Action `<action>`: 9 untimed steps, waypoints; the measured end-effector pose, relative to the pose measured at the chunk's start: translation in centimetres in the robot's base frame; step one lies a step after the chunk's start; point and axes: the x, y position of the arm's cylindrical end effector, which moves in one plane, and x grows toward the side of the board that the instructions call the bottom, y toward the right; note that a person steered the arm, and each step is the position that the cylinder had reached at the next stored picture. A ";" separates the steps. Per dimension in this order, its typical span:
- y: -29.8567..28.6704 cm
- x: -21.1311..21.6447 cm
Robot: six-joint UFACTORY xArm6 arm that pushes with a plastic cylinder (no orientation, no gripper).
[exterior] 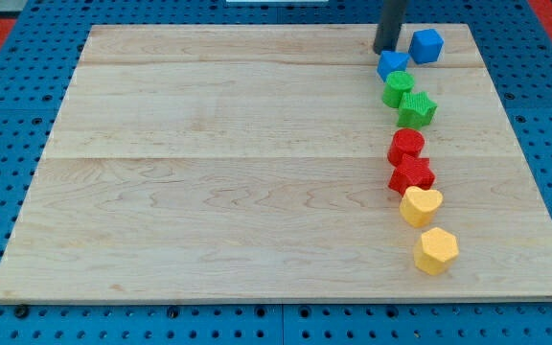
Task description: Slide the blue triangle to the bottom of the blue cube
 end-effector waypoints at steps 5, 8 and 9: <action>-2.1 5.1; 2.9 5.1; 4.3 5.1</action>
